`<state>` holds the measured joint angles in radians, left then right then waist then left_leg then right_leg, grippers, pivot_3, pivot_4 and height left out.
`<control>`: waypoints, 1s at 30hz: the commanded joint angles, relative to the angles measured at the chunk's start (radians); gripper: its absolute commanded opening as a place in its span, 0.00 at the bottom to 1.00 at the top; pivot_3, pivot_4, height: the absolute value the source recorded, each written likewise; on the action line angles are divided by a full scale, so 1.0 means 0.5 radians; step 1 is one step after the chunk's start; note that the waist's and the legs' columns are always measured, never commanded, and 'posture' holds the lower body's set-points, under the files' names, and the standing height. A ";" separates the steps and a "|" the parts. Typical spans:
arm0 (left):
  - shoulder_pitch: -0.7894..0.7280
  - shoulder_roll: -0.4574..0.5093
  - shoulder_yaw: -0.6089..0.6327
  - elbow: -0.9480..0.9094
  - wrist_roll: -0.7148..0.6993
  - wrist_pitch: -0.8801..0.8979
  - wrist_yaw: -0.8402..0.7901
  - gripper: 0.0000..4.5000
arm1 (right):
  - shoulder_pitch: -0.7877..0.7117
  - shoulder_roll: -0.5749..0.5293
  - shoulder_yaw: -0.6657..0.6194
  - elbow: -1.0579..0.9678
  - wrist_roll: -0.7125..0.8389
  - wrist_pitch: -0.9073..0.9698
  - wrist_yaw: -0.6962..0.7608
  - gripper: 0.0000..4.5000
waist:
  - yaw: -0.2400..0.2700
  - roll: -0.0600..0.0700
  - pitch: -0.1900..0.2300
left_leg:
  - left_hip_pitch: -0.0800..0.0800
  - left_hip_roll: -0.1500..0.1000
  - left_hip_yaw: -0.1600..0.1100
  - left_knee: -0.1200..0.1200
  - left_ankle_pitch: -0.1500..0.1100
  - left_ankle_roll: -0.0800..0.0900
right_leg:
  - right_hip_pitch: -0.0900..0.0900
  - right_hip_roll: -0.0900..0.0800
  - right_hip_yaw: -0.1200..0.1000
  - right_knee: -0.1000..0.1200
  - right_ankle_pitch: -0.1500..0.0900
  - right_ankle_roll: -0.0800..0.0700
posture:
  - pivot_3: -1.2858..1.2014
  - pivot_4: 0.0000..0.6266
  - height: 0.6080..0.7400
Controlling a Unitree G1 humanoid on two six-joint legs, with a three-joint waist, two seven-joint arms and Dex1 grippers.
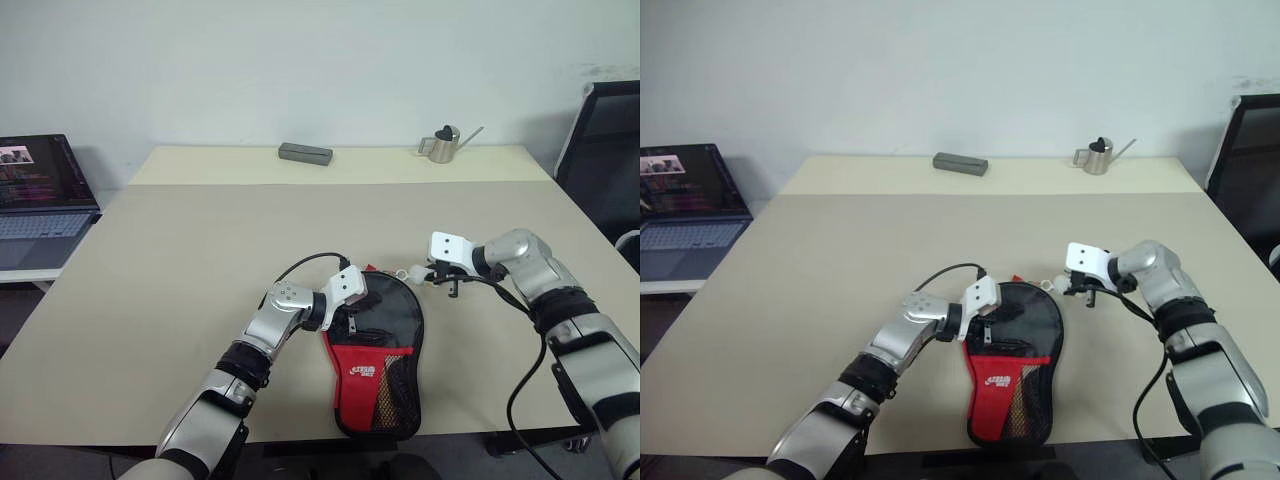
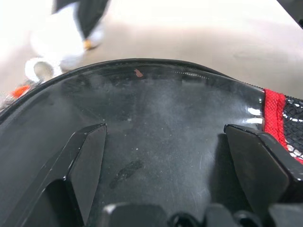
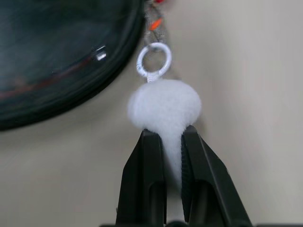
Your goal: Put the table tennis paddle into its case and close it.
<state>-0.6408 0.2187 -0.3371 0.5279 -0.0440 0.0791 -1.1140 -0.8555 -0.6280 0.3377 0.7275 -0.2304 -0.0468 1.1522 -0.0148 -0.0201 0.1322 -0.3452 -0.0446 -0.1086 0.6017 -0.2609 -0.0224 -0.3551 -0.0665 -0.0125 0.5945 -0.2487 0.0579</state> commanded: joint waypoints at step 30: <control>-0.050 -0.029 -0.272 0.521 0.292 -0.405 -0.053 0.96 | 0.828 -0.734 -0.308 -1.443 0.362 0.692 0.295 0.00 | 0.051 -0.001 -0.018 | 0.000 -0.001 -0.003 0.011 -0.002 0.002 | 0.008 -0.003 -0.005 -0.002 -0.001 0.005 | 0.52 0.24 1.00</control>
<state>-0.7125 0.1872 -0.4013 0.7070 0.0076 -0.1413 -1.1251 -0.4545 -0.9587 0.2269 0.0725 -0.0790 0.2797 1.2728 0.0107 -0.0205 0.1234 -0.3455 -0.0451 -0.1103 0.6070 -0.2618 -0.0212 -0.3509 -0.0679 -0.0151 0.5933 -0.2493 0.0603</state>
